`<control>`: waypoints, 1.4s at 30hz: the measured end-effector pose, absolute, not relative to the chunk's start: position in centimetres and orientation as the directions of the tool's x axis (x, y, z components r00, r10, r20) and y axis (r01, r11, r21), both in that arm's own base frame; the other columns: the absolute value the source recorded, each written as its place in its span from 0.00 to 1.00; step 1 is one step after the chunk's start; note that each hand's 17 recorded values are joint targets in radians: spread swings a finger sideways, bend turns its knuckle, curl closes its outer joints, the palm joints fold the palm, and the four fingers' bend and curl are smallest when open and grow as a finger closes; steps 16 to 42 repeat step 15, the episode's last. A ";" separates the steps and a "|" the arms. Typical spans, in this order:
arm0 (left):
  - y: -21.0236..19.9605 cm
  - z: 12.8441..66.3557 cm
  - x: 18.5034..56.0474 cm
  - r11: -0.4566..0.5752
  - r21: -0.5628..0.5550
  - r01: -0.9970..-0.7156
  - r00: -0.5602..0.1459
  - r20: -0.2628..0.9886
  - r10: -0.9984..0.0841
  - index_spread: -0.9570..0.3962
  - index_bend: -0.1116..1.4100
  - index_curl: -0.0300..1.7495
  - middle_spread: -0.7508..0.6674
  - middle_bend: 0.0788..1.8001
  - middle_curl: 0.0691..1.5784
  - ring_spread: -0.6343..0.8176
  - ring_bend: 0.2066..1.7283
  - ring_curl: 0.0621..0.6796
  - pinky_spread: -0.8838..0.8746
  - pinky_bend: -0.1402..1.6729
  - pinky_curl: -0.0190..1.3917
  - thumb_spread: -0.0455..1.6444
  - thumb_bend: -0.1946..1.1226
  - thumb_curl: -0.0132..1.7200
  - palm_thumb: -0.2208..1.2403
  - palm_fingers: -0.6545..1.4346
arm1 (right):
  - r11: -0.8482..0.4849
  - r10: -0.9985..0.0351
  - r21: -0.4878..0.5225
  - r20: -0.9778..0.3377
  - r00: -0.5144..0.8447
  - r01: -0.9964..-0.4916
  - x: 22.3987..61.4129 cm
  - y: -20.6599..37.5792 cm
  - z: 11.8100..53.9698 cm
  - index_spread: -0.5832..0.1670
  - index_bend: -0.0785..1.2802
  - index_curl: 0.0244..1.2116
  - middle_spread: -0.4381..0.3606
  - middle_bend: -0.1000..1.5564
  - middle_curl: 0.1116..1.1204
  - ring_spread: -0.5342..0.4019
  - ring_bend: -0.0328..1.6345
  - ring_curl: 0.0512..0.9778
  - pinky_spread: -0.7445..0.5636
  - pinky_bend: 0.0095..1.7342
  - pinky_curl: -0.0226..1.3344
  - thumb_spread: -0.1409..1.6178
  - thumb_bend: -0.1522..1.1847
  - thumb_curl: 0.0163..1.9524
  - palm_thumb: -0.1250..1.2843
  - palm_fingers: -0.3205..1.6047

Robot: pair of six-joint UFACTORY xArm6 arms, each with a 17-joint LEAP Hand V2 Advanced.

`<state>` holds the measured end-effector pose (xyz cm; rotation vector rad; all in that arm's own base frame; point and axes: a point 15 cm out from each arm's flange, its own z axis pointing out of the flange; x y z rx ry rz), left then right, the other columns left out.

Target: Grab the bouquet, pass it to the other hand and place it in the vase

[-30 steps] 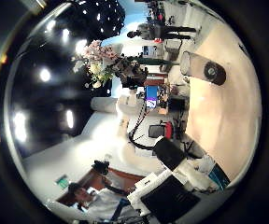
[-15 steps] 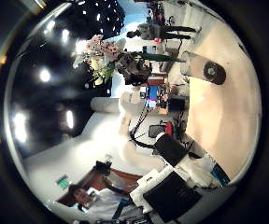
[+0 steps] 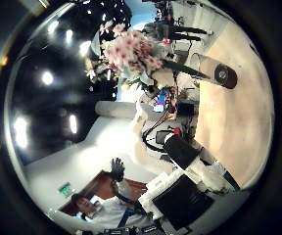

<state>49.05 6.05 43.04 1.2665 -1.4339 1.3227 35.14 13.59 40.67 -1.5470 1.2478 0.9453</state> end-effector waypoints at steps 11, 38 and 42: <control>14.7 43.0 43.7 -0.268 -0.181 -0.946 -0.144 0.978 -0.153 0.73 0.12 0.19 0.92 0.04 0.14 0.88 0.18 0.17 0.93 0.22 0.24 0.51 0.12 0.22 0.23 0.19 | -0.149 -0.356 -0.182 -0.907 0.225 -0.972 33.5 13.0 39.3 0.35 0.19 0.26 0.66 0.17 0.18 0.83 0.28 0.19 0.96 0.32 0.21 0.66 0.10 0.23 0.59 0.25; 15.5 42.4 40.0 -0.313 -0.162 -0.936 -0.109 0.978 -0.180 0.73 0.13 0.16 0.92 0.04 0.12 0.88 0.16 0.16 0.93 0.20 0.23 0.51 0.12 0.21 0.23 0.21 | -0.236 -0.467 -0.164 -0.845 0.260 -0.958 32.0 11.4 37.8 0.34 0.19 0.26 0.66 0.17 0.18 0.83 0.27 0.19 0.96 0.32 0.21 0.66 0.10 0.23 0.59 0.24; 15.5 42.4 40.0 -0.313 -0.162 -0.936 -0.109 0.978 -0.180 0.73 0.13 0.16 0.92 0.04 0.12 0.88 0.16 0.16 0.93 0.20 0.23 0.51 0.12 0.21 0.23 0.21 | -0.236 -0.467 -0.164 -0.845 0.260 -0.958 32.0 11.4 37.8 0.34 0.19 0.26 0.66 0.17 0.18 0.83 0.27 0.19 0.96 0.32 0.21 0.66 0.10 0.23 0.59 0.24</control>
